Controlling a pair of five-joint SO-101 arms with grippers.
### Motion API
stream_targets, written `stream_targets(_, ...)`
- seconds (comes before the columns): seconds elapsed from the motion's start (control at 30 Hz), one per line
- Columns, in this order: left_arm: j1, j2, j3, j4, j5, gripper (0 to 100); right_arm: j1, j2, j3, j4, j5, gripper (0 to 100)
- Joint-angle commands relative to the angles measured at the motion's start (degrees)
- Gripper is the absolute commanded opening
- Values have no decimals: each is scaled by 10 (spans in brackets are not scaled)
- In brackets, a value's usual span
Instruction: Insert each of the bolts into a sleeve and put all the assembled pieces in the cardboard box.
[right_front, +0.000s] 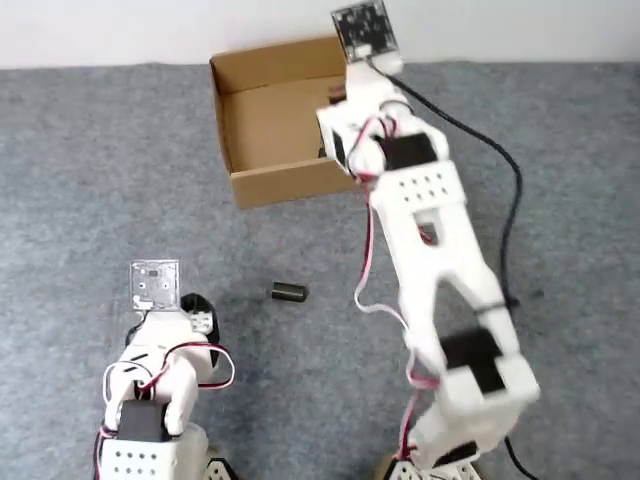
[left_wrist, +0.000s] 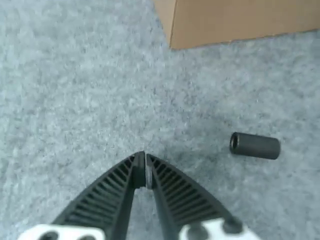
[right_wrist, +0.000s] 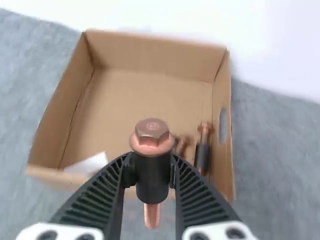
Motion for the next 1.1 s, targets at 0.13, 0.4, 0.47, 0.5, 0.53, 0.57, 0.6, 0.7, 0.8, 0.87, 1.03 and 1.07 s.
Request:
stream_targets(0.13,-5,-4,5,-28,-3,5,5,189,-228,-62,3,8)
stream_targets(0.4,-6,-4,5,-28,-3,5,5,368,-357,-59,51,9)
stream_targets(0.47,-6,-4,5,-28,-3,6,3,399,-376,-48,62,9)
stream_targets(0.5,-6,-4,5,-28,-3,6,2,413,-386,-36,69,9)
stream_targets(0.53,-6,-4,5,-28,-3,6,1,426,-396,-21,75,11)
stream_targets(0.57,-6,-4,5,-28,-3,6,0,439,-407,-2,83,13)
stream_targets(0.6,-6,-4,5,-28,-3,6,-1,451,-417,19,92,17)
stream_targets(0.7,-6,-4,5,-28,-3,6,-1,474,-447,72,105,105)
stream_targets(0.8,-6,-4,5,-28,-3,6,0,486,-492,107,103,182)
stream_targets(0.87,-6,-4,5,-28,-3,6,-3,487,-525,124,103,161)
stream_targets(1.03,-6,-4,5,-28,-3,6,-2,485,-630,196,103,27)
stream_targets(1.07,-6,-4,5,-28,-3,6,-1,485,-656,220,103,2)
